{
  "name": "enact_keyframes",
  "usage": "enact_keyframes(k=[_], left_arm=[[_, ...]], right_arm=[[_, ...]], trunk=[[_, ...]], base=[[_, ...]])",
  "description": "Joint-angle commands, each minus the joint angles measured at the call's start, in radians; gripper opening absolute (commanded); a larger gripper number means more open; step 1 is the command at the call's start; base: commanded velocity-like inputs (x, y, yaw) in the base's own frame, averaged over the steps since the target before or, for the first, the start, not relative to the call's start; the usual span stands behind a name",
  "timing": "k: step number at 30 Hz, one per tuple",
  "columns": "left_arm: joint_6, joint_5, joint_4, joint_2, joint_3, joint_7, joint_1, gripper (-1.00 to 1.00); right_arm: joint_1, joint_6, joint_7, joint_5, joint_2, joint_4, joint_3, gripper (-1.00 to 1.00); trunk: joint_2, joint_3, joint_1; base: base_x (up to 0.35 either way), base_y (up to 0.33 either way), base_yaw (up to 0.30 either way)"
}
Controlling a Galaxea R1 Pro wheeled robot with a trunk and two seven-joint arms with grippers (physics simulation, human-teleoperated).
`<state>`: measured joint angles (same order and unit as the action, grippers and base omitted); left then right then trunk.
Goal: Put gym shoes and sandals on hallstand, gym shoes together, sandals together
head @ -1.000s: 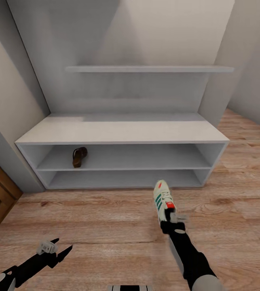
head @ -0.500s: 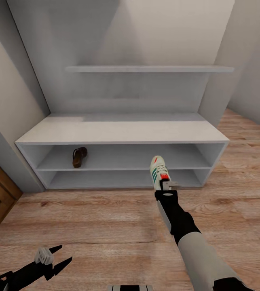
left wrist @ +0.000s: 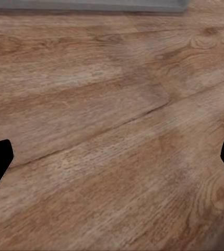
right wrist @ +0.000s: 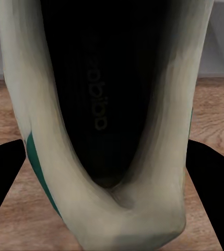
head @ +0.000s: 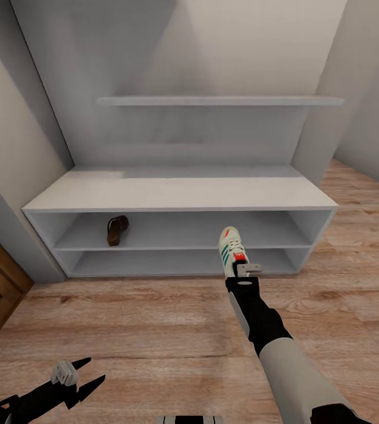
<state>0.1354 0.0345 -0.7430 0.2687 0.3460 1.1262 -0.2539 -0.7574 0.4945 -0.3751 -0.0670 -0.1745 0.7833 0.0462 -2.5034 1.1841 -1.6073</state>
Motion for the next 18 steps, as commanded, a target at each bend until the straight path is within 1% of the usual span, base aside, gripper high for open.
enact_keyframes(k=[1, 7, 12, 18], left_arm=[[0.009, 0.004, 0.001, 0.000, 0.002, 0.003, -0.001, 1.00], [0.009, 0.004, -0.002, 0.000, 0.002, 0.003, -0.001, 1.00], [0.009, 0.005, -0.004, 0.000, 0.003, 0.002, -0.001, 1.00], [0.008, 0.005, -0.004, 0.000, 0.001, 0.002, -0.001, 1.00]], right_arm=[[0.000, 0.009, -0.002, -0.008, 0.000, 0.000, 0.002, -1.00], [0.000, 0.009, -0.002, -0.008, 0.000, -0.032, 0.001, -1.00], [0.000, 0.009, -0.002, -0.008, 0.000, -0.039, 0.000, -1.00], [0.000, 0.009, -0.002, -0.008, 0.000, -0.039, -0.002, -1.00]], trunk=[[0.000, 0.001, 0.000], [0.000, 0.001, 0.000], [0.000, 0.001, 0.000], [0.000, 0.003, 0.000]], base=[[0.033, 0.034, 0.000], [0.009, 0.010, 0.000], [0.001, 0.002, 0.002], [0.000, 0.000, 0.059]])
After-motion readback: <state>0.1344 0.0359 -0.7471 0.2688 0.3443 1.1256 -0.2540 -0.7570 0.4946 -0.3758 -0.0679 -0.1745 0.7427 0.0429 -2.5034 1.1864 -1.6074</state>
